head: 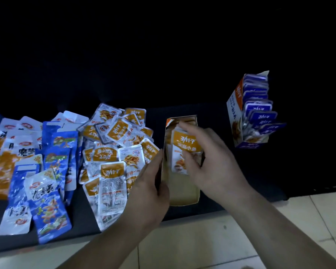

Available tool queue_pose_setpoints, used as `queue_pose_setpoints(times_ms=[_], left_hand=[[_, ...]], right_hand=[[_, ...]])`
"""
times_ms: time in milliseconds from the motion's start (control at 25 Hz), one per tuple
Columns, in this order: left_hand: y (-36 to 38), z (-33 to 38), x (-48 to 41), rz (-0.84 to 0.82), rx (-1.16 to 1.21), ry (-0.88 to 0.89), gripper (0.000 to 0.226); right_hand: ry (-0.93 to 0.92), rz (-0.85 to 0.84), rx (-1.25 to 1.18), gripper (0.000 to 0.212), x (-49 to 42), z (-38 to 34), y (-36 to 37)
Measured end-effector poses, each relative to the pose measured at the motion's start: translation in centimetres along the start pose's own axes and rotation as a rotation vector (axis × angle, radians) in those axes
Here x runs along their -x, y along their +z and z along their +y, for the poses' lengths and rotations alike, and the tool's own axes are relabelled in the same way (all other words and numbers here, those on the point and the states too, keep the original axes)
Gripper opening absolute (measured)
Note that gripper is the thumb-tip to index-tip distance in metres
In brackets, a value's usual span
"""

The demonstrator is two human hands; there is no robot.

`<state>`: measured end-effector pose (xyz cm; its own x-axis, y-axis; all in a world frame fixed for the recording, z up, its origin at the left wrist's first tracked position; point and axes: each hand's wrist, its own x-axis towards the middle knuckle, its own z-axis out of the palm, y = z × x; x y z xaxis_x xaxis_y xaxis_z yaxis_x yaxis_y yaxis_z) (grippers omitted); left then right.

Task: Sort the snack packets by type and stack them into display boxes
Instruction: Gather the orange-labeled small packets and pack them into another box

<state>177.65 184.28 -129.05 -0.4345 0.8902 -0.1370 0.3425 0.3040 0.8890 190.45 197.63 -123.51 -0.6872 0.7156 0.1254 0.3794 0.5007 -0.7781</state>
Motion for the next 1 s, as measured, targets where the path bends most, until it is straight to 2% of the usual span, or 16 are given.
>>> queue_pose_setpoints(times_ms=[200, 280, 400, 520, 640, 800, 1000], left_hand=[[-0.2, -1.2, 0.2, -0.002, 0.009, -0.002, 0.077], [-0.5, -1.5, 0.3, -0.001, 0.006, 0.003, 0.077], [-0.6, -1.7, 0.3, -0.021, 0.022, 0.003, 0.076], [-0.8, -2.0, 0.3, -0.031, 0.115, -0.018, 0.074], [-1.0, -2.2, 0.4, 0.025, 0.170, -0.048, 0.068], [-1.2, -2.1, 0.7, 0.061, 0.231, -0.093, 0.058], [-0.9, -2.4, 1.3, 0.038, 0.286, -0.064, 0.052]], right_hand=[[-0.192, 0.124, 0.435, 0.065, 0.0, 2.3, 1.0], [-0.217, 0.194, 0.525, 0.064, 0.0, 2.7, 1.3], [-0.183, 0.235, 0.520, 0.058, -0.3, 3.0, 1.7], [-0.145, 0.211, 0.452, 0.069, -0.3, 2.7, 2.1], [-0.118, 0.205, 0.347, 0.077, -0.1, 2.4, 2.1], [-0.124, 0.219, 0.313, 0.079, 0.2, 2.6, 1.9], [-0.106, 0.227, 0.304, 0.079, 0.9, 1.4, 1.6]])
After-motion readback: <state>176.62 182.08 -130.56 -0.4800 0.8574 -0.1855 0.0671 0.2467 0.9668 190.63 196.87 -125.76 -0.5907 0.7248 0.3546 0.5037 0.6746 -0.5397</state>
